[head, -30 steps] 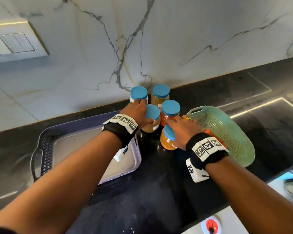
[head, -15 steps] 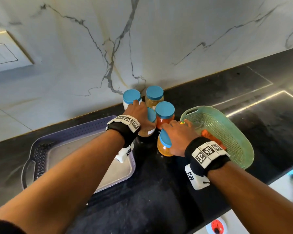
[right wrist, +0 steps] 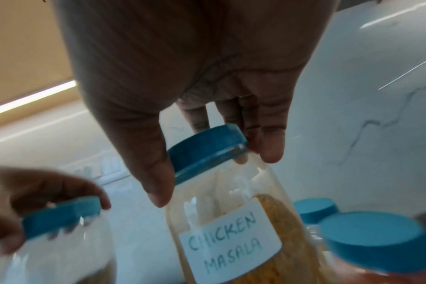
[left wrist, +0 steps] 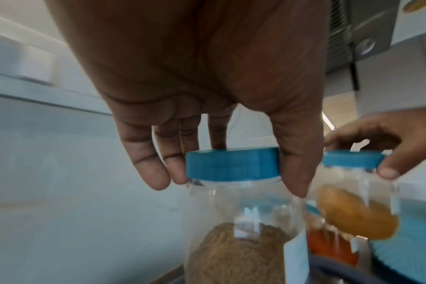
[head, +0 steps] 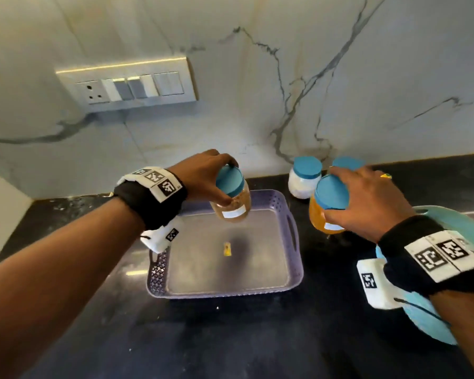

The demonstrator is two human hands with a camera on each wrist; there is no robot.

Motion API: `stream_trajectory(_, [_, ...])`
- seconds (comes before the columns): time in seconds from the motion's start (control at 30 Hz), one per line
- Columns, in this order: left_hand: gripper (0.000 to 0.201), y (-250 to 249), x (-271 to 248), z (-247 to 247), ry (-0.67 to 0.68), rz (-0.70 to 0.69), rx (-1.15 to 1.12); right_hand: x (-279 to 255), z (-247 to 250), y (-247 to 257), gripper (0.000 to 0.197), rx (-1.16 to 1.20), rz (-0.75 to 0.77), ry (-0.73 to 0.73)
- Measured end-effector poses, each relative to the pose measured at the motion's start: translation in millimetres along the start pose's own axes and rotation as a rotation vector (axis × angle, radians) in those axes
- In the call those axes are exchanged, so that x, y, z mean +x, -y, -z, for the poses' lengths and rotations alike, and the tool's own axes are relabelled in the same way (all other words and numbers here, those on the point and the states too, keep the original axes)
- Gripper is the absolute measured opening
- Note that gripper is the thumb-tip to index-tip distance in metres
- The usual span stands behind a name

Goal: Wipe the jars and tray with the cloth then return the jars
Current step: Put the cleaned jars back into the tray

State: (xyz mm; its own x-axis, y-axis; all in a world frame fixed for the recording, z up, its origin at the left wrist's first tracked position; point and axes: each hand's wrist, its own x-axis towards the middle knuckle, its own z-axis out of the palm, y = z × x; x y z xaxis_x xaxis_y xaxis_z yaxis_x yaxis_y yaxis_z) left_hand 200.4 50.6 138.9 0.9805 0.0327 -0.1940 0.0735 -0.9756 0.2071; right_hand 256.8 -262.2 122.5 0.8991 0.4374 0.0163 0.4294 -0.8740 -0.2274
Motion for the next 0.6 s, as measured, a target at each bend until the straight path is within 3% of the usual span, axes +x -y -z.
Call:
stream_trajectory(0.13, [0.085,63,-13,-24,0.031,0.114,0.019,22,-13,57,0.081,0.102,0.073,-0.002])
stream_trajectory(0.27, [0.084,102,-12,-48,0.032,0.161,0.091,49,-52,115,0.077,0.141,0.129,0.108])
stream_trajectory(0.47, [0.08,128,-6,-72,0.046,0.166,0.097,82,-111,174,0.079,0.066,0.183,0.253])
stream_trajectory(0.6, [0.08,136,-4,-79,0.025,0.149,0.05,94,-132,193,0.081,-0.016,0.182,0.275])
